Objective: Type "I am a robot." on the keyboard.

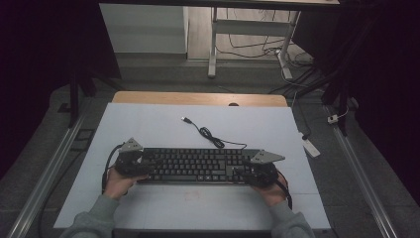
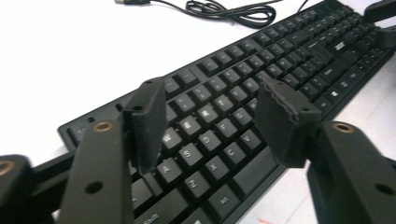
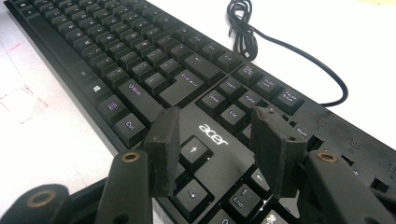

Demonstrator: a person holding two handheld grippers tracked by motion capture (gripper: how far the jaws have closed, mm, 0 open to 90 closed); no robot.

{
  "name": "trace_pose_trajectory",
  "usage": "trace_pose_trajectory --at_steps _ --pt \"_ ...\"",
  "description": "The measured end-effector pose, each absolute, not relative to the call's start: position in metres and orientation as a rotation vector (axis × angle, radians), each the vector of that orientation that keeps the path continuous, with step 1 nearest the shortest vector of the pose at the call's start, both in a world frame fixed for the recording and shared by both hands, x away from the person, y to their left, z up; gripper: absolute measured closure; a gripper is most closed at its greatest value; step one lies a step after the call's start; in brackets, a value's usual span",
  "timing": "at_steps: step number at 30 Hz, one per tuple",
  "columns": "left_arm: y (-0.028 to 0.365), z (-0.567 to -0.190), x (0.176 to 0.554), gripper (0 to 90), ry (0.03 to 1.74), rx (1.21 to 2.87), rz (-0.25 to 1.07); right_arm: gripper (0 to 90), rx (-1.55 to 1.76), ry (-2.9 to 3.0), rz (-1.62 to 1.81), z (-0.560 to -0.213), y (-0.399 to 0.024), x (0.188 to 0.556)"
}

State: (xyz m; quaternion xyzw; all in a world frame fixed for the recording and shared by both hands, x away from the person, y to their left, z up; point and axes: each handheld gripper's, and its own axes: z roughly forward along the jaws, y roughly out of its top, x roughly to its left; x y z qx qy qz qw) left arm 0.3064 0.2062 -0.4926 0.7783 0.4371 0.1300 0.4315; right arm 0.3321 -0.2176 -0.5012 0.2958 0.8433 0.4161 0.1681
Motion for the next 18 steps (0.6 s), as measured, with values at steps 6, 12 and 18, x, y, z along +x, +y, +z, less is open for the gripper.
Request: trace_pose_trajectory --at_steps 6,12,18 --pt "0.211 -0.495 0.308 55.2 1.102 1.960 0.343 52.7 0.843 2.400 1.178 -0.501 -0.217 0.332" --pt "0.215 -0.498 0.309 65.8 1.134 1.972 0.361 52.7 0.840 2.400 1.177 -0.501 -0.217 0.332" --pt "0.217 -0.501 0.311 78.0 1.150 1.998 0.364 52.7 0.838 2.400 1.175 -0.502 -0.217 0.332"
